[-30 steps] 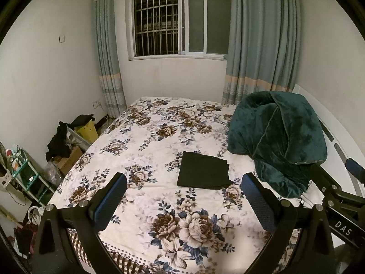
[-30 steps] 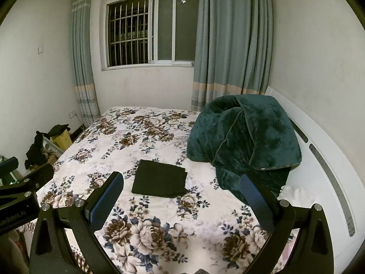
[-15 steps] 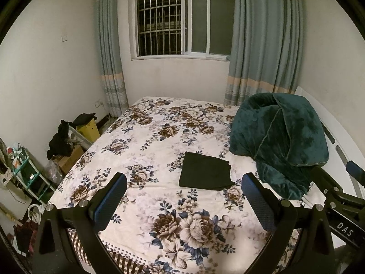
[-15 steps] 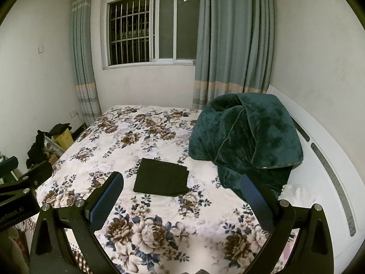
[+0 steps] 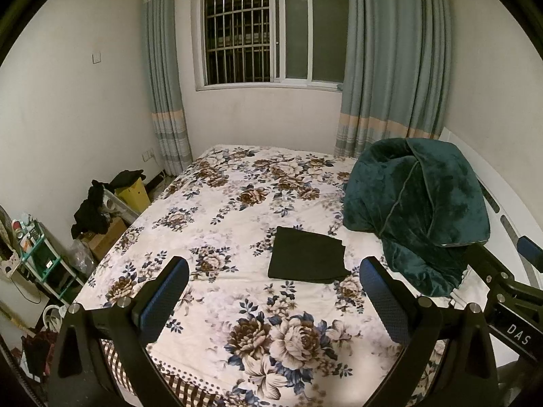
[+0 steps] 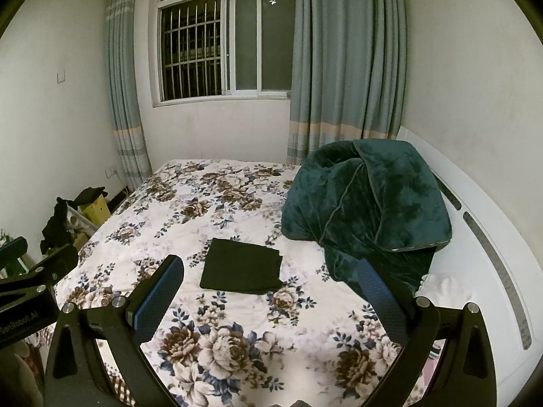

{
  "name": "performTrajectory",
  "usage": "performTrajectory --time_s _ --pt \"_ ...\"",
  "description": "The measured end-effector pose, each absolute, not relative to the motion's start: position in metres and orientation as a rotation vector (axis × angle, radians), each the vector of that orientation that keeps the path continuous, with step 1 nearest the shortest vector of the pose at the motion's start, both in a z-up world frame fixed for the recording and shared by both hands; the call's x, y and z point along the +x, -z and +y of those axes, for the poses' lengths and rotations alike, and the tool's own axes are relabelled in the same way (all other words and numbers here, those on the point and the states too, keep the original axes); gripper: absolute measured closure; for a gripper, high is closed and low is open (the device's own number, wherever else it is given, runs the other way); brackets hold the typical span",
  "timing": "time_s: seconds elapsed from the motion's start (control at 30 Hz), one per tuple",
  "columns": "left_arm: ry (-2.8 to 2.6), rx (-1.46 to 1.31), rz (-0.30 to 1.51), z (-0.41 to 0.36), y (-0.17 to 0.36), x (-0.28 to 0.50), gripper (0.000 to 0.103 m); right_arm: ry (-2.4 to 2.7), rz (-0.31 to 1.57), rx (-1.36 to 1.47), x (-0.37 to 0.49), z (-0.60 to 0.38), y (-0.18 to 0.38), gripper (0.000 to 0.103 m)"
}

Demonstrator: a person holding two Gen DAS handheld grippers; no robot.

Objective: Fold small clothes

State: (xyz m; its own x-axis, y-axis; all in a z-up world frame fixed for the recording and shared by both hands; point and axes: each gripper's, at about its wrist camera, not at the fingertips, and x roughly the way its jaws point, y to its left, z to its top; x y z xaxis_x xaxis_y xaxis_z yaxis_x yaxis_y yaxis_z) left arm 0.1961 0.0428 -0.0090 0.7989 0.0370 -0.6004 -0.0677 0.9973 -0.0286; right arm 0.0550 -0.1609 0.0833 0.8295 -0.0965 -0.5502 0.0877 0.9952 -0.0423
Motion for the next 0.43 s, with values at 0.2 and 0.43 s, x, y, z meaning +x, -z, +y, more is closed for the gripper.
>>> performTrajectory --time_s 0.2,0.43 --pt "-0.058 -0.05 0.644 0.042 0.0093 0.1955 0.0 0.101 0.585 -0.013 0.0532 -0.1601 -0.0821 0.0" --pt "-0.068 -0.054 0.641 0.0514 0.0109 0.193 0.0 0.104 0.585 -0.013 0.0517 -0.1593 -0.082 0.0"
